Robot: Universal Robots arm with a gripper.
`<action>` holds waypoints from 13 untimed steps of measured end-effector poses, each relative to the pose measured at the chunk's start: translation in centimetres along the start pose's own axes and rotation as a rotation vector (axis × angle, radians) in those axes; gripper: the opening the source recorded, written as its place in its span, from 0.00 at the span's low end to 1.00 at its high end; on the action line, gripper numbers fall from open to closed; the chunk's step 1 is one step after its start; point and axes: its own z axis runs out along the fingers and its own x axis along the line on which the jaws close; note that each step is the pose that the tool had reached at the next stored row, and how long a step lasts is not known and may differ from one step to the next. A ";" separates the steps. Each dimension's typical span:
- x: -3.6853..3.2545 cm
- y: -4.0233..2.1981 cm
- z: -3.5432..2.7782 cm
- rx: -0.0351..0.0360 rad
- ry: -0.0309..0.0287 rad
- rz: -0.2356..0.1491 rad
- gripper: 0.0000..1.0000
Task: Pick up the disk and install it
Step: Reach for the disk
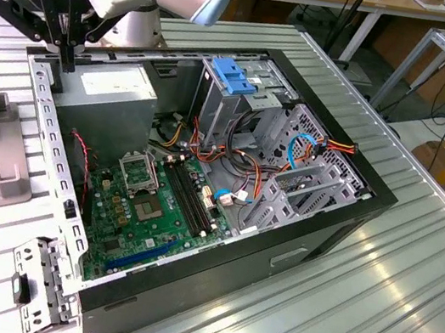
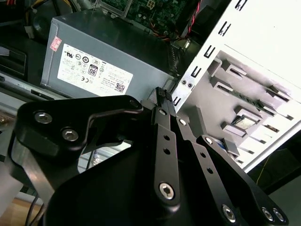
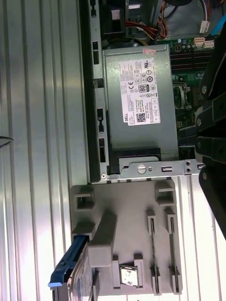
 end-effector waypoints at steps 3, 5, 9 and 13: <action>0.16 -0.01 0.00 0.0000 0.0000 0.000 0.11; 0.29 -0.02 0.00 0.0000 0.0000 0.000 0.11; 0.53 -0.04 0.00 0.0000 0.0000 0.000 0.11; 0.77 -0.06 0.00 0.0000 0.0000 0.000 0.11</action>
